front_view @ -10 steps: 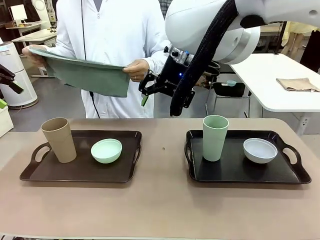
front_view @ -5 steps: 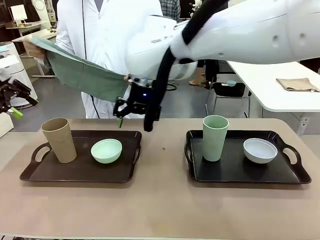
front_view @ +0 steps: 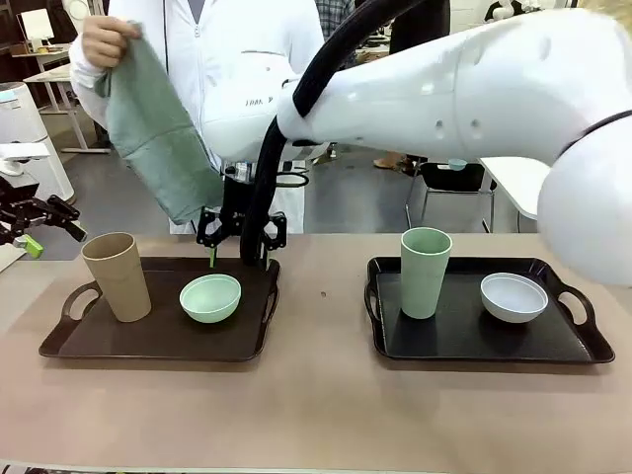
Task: Set up a tray with a mat and arrange the tableware.
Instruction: Pick up the Picnic Bowl and Reusable plastic cup from the Handle tray in front of the human's position and hold them in the air.
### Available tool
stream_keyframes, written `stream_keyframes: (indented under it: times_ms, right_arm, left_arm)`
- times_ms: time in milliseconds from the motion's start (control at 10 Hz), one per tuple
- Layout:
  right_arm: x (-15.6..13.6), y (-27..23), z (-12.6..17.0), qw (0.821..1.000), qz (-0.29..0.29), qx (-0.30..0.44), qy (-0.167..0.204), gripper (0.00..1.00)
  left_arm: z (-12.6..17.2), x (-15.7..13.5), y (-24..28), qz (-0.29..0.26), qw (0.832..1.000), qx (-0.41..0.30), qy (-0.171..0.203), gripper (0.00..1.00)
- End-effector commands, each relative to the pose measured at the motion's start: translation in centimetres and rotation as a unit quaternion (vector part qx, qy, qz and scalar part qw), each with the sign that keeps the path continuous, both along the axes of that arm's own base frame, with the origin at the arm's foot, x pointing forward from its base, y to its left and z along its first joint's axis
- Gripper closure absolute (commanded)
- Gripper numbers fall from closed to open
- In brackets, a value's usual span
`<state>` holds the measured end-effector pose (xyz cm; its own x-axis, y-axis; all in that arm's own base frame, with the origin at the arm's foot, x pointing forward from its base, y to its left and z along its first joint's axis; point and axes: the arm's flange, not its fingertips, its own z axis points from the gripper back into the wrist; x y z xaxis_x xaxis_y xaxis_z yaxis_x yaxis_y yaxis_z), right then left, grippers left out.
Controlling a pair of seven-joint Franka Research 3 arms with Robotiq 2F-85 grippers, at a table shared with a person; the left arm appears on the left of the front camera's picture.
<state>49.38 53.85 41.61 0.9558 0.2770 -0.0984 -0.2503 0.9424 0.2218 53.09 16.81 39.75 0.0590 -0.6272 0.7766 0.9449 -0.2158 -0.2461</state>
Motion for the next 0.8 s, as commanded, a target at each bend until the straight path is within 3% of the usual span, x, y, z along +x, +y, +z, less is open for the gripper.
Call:
stream_keyframes:
  times_ms: [0, 200, 300, 400, 600, 700]
  right_arm:
    - [1.8, 2.4, -0.7, 0.999, -0.012, -0.039, 0.002, 0.00]
    - [2.0, 3.5, -2.4, 0.999, -0.008, -0.053, 0.003, 0.00]
    - [1.7, 4.1, -2.7, 0.999, 0.011, -0.038, -0.014, 0.00]
    - [1.0, 1.6, -3.2, 0.999, 0.001, -0.029, 0.016, 0.00]
    - [1.0, 1.6, -3.2, 0.999, 0.001, -0.029, 0.016, 0.00]
    - [0.9, 2.2, -3.7, 0.999, 0.006, -0.030, 0.011, 0.00]
  left_arm:
    - [0.3, 2.0, 0.2, -0.008, 1.000, -0.014, -0.010, 0.00]
    - [-0.7, 2.5, -0.6, 0.006, 0.999, -0.034, -0.040, 0.00]
    - [-0.8, 3.0, -0.7, 0.046, 0.995, -0.031, -0.087, 0.00]
    - [-0.8, 2.1, -0.5, -0.005, 1.000, -0.012, -0.009, 0.00]
    - [-0.8, 2.1, -0.5, -0.005, 1.000, -0.012, -0.009, 0.00]
    - [-0.9, 2.8, -0.6, 0.011, 0.999, -0.017, -0.027, 0.00]
